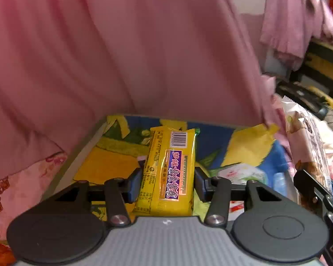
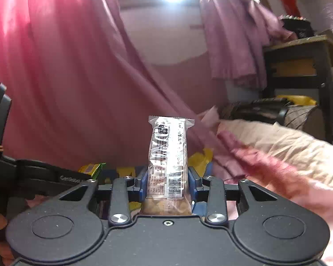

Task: Organize snacks
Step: 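Carry the yellow wafer bar over the box with the left tool while the right tool carries the clear bar, then open the left tool over the box while the right tool releases the clear bar inside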

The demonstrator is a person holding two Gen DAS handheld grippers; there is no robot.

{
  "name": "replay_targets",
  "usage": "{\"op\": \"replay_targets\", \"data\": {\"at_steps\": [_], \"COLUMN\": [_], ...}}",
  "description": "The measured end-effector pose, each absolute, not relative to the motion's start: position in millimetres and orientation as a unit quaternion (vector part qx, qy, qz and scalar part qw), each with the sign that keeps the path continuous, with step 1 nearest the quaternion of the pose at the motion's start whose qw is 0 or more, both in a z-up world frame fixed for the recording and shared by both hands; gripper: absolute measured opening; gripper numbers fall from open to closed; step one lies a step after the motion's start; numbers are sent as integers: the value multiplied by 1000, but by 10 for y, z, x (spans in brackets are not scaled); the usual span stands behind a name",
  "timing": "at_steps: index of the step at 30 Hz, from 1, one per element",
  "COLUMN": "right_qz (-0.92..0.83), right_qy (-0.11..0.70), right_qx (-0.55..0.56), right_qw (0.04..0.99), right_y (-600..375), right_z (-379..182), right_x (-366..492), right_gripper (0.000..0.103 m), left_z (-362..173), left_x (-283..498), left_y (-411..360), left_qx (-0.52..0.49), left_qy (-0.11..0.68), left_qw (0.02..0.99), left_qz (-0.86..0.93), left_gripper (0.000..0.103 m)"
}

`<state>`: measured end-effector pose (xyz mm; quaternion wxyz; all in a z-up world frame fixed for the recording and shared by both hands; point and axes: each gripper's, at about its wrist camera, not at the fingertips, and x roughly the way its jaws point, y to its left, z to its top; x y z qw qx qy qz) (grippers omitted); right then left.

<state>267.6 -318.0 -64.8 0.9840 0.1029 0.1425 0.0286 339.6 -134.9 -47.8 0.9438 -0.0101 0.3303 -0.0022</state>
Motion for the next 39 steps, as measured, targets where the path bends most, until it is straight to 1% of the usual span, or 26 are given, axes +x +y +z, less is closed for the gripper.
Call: {"op": "replay_targets", "data": {"at_steps": [5, 12, 23, 26, 27, 30, 31, 32, 33, 35, 36, 37, 38, 39], "right_qz": [31, 26, 24, 24, 24, 22, 21, 18, 16, 13, 11, 10, 8, 5], "right_qy": [177, 216, 238, 242, 241, 241, 240, 239, 237, 231, 227, 223, 218, 211], "right_qx": [105, 99, 105, 101, 100, 99, 99, 99, 101, 105, 106, 107, 108, 109], "right_qw": [978, 971, 965, 965, 965, 965, 966, 966, 966, 967, 968, 969, 970, 971], "right_y": [-3107, -3089, -3126, -3116, -3114, -3119, -3123, -3129, -3139, -3158, -3166, -3171, -3181, -3190], "right_z": [-807, -950, -1011, -1005, -1003, -987, -980, -971, -958, -915, -888, -856, -817, -774], "right_x": [2859, 3008, 3048, 3047, 3043, 3040, 3031, 3018, 2997, 2948, 2911, 2871, 2825, 2774], "right_gripper": [37, 37, 38, 40, 40, 47, 51, 56, 58, 64, 65, 69, 73, 75], "left_z": [-659, -754, -852, -841, -831, -784, -760, -733, -701, -622, -572, -513, -454, -394], "left_x": [3511, 3511, 3499, 3482, 3473, 3442, 3427, 3408, 3390, 3328, 3285, 3225, 3173, 3119], "left_y": [-1273, -1281, -1365, -1352, -1346, -1321, -1307, -1289, -1271, -1237, -1217, -1193, -1173, -1150], "left_qx": [-12, -11, -10, -14, -14, -16, -17, -20, -22, -24, -25, -27, -29, -31], "left_qy": [349, 361, 389, 391, 392, 387, 384, 381, 378, 366, 357, 345, 335, 325], "left_qw": [937, 932, 921, 920, 920, 922, 923, 924, 926, 930, 934, 938, 942, 945], "left_qz": [12, 9, -1, -2, -3, -3, -2, -2, -1, 5, 9, 13, 17, 22], "left_gripper": [53, 53, 54, 56, 58, 67, 70, 72, 75, 77, 82, 87, 88, 92]}}
